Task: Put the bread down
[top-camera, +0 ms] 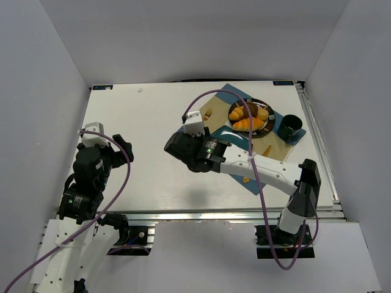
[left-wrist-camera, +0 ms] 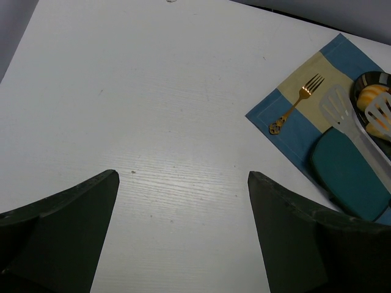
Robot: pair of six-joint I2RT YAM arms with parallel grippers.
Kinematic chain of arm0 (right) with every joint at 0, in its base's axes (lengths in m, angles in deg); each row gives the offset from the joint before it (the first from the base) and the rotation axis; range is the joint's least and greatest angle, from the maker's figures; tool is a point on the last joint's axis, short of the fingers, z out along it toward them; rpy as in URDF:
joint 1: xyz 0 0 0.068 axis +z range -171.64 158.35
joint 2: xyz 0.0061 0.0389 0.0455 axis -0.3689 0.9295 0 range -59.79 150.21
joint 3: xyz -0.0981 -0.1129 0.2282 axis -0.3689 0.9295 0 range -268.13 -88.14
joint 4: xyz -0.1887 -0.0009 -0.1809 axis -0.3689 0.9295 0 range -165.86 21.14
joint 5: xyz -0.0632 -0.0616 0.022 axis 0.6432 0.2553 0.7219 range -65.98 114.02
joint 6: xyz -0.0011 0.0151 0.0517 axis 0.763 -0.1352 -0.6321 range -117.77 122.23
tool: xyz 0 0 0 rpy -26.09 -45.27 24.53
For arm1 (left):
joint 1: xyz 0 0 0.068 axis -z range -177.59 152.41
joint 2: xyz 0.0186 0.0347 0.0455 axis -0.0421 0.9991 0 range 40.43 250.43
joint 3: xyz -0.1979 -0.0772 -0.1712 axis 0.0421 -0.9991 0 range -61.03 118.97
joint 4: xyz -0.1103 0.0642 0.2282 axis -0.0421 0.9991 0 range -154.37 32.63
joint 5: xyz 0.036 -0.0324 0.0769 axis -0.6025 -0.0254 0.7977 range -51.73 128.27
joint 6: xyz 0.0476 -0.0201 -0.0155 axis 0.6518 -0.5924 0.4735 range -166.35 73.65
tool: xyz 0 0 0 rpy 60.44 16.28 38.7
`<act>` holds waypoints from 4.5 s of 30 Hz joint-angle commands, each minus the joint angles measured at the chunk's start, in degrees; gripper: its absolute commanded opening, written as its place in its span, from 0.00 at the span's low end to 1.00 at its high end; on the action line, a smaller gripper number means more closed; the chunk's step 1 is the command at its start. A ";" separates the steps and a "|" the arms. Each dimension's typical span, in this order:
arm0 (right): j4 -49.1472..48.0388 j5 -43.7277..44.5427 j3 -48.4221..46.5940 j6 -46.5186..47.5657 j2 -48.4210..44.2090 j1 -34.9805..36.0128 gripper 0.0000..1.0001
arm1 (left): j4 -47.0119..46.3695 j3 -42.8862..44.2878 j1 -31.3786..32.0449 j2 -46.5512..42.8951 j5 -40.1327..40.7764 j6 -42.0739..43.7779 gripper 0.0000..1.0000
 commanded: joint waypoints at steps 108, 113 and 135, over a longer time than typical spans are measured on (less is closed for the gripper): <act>-6.63 -22.57 21.68 18.04 -25.53 -25.95 0.31 | -5.45 -1.79 0.00 3.76 -5.54 -1.33 0.98; -3.55 -19.67 25.27 13.74 -27.72 -20.39 0.31 | -4.93 -1.61 0.00 3.23 -6.32 -2.21 0.98; -1.27 -16.68 35.65 7.75 -29.75 -13.97 0.34 | -2.72 -0.29 0.00 2.44 -6.77 -1.86 0.98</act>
